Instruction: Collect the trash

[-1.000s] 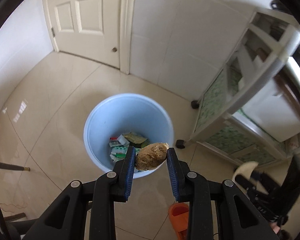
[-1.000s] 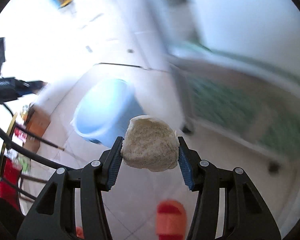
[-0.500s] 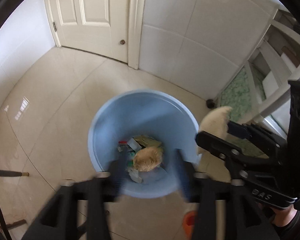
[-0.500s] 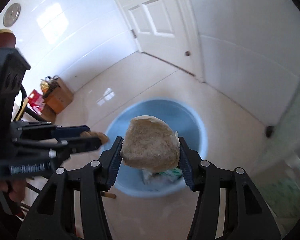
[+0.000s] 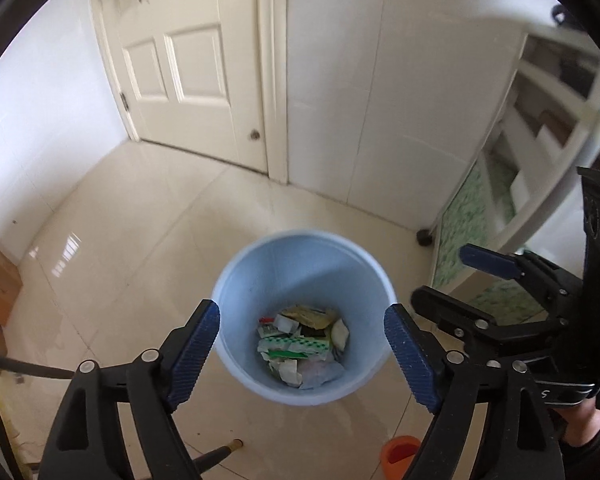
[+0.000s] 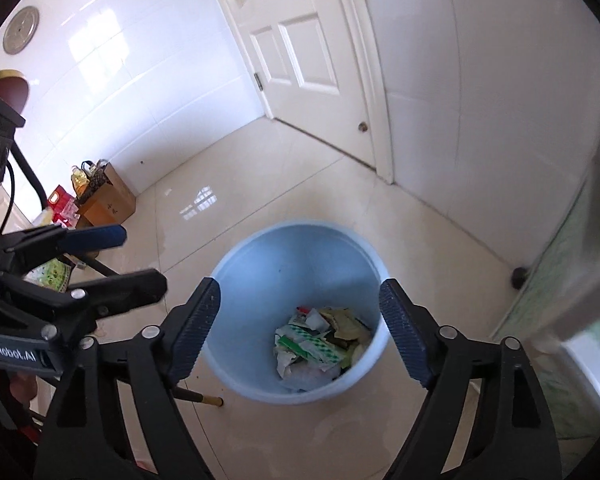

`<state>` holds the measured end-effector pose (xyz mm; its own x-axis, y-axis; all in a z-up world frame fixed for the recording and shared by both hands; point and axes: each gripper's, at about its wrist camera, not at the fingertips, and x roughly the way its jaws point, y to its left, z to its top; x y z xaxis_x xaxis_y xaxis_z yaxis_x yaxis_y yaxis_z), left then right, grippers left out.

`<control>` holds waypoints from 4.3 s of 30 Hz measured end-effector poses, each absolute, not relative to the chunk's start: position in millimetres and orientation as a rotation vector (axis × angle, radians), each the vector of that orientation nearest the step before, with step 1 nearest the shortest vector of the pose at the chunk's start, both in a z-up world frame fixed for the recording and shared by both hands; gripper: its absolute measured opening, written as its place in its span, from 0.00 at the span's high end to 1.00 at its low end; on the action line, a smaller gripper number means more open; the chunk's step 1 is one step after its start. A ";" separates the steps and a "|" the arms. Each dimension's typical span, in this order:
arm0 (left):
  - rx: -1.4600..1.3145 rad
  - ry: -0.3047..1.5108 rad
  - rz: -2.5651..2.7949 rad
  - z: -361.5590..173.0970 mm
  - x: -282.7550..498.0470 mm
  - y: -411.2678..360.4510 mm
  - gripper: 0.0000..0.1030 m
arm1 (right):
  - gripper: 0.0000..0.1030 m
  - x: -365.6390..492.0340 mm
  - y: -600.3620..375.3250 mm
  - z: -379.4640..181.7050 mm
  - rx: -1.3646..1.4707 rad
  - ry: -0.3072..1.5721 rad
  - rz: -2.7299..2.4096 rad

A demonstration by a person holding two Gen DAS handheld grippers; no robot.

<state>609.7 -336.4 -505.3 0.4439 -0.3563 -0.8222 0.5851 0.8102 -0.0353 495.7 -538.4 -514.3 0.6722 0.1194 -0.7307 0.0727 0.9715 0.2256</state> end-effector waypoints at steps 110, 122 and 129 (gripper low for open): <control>0.164 0.222 -0.171 -80.6 1.2 -86.3 0.01 | 0.00 110.7 -214.9 -5.3 0.032 0.252 0.008; 0.197 0.222 -0.185 -74.7 13.0 -92.4 0.01 | 0.00 113.1 -237.5 -9.5 0.091 0.252 0.014; 0.203 0.220 -0.190 -78.5 12.2 -91.2 0.00 | 0.00 112.4 -238.7 -10.2 0.096 0.254 0.011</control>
<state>12.2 -91.2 -78.5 0.9582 -0.1642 -0.2342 0.2084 0.9616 0.1786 112.4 -238.7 -10.2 0.9679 0.0232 -0.2501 0.0010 0.9954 0.0962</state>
